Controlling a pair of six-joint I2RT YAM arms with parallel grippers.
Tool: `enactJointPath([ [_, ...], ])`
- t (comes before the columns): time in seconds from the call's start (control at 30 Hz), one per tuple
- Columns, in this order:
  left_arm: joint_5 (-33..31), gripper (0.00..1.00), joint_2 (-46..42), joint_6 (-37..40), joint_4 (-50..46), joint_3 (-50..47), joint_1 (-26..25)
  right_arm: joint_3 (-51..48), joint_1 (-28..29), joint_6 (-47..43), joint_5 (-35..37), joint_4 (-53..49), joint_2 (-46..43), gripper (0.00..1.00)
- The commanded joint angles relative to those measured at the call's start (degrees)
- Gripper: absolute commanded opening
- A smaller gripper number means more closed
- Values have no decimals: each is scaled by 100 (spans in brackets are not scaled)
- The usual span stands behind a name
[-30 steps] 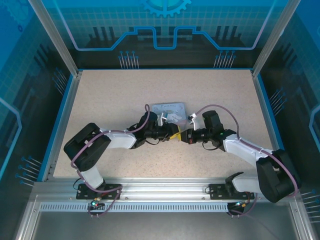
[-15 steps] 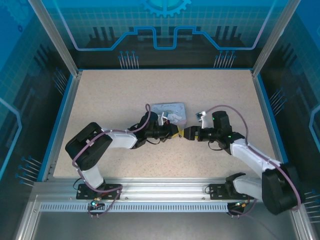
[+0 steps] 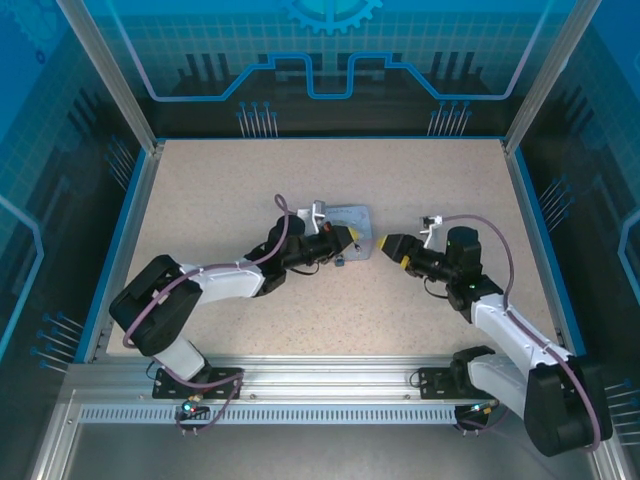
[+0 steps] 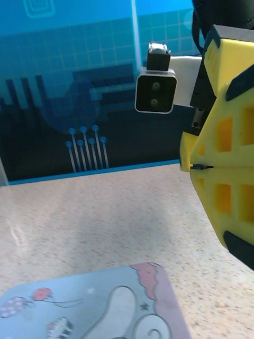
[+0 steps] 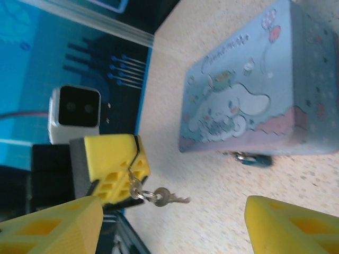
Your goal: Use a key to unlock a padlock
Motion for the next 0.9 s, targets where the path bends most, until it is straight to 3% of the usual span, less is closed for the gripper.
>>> enactJointPath([
  [0.0,-580,0,-141,223,710,-87,26,129,79,867,199,1069,248,68],
  [0.33,-1287,0,6,100,1934,-404,-14,677,689,1166,543,1838,1080,60],
  [0.87,-1402,0,71,1,2099,-422,-21,1065,1180,1256,546,2355,1897,41],
])
